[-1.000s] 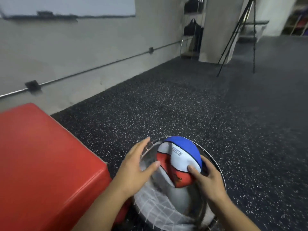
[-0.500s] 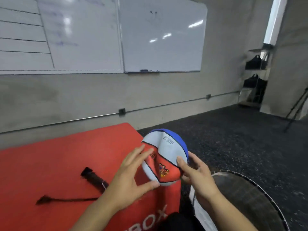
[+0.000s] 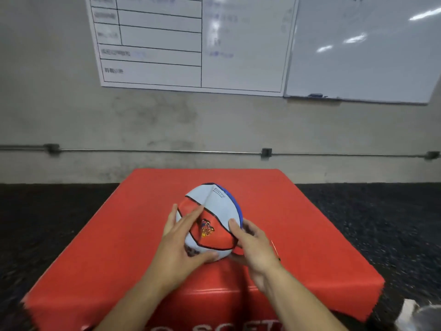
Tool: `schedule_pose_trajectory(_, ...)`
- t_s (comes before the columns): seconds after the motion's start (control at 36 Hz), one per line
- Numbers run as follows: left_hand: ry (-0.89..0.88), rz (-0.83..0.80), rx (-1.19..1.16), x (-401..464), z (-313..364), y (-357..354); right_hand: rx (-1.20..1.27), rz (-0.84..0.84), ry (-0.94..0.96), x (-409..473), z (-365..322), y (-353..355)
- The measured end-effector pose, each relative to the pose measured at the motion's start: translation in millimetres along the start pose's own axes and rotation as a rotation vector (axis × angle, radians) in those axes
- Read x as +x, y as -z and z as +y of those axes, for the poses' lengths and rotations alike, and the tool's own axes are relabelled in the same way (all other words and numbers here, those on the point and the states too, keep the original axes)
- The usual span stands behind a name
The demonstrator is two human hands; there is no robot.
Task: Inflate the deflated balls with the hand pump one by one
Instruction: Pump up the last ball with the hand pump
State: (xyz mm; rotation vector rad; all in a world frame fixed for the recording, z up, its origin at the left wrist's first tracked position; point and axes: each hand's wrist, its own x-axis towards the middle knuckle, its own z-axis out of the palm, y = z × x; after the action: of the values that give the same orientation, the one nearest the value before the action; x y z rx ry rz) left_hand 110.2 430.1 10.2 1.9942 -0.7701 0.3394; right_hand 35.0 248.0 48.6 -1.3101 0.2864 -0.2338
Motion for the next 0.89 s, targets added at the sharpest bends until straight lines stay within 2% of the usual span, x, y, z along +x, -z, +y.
schedule_pose_trajectory(0.28,0.202,0.209,-0.018,6.7,-68.2,40.1,-0.157,-0.267,-0.082,80.6,43.6,-48.9)
schedule_pose_trajectory(0.47,0.276,0.304,-0.01,8.4,-124.8,66.1,-0.674,-0.211,0.23,145.4,77.7,-29.8)
schedule_pose_trajectory(0.61,0.298,0.36,-0.084,14.8,-138.2,71.9,-0.911,-0.225,0.263,167.7,92.6,-32.9)
schedule_pose_trajectory(0.78,0.277,0.362,-0.038,16.5,-129.2,66.3,-1.168,-0.365,0.261,176.4,103.7,-43.5)
schedule_pose_trajectory(0.89,0.229,0.334,0.039,16.1,-118.8,58.6,-1.274,-0.315,0.377,177.5,112.3,-41.1)
